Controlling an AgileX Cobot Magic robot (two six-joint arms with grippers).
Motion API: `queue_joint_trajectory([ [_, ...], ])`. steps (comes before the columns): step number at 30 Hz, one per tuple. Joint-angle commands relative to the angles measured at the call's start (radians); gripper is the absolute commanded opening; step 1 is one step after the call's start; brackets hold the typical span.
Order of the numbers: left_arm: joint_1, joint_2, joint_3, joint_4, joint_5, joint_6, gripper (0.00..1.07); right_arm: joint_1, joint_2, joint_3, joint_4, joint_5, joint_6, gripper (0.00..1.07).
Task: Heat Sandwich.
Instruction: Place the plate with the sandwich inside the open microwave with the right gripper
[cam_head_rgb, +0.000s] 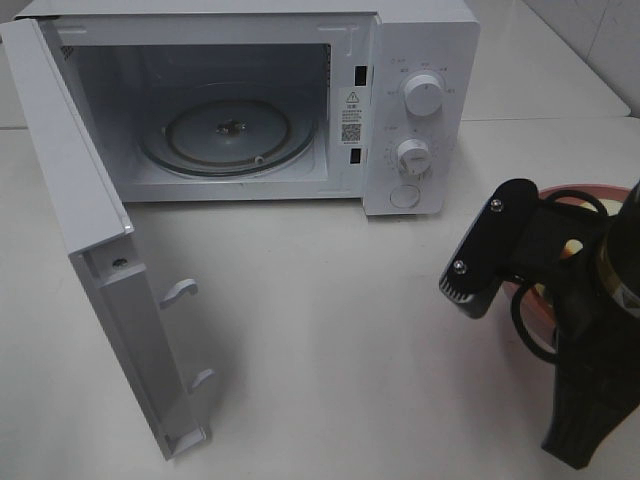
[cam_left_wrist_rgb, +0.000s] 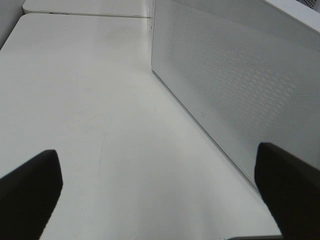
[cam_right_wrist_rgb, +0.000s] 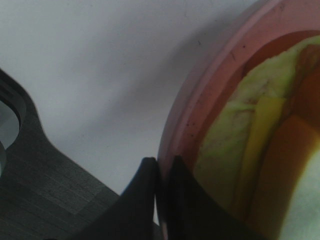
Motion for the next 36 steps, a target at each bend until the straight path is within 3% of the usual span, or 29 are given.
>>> queue_joint_trajectory([
  [1, 0.001, -0.026, 0.005, -0.006, -0.013, -0.006, 1.03, 0.036, -0.024, 0.020, -0.008, 0.011, -0.050, 0.04],
  [11, 0.001, -0.026, 0.005, -0.006, -0.013, -0.006, 1.03, 0.129, -0.043, 0.046, -0.005, 0.000, -0.145, 0.04],
  [36, 0.001, -0.026, 0.005, -0.006, -0.013, -0.006, 1.03, 0.131, -0.043, 0.046, -0.004, -0.215, -0.642, 0.04],
])
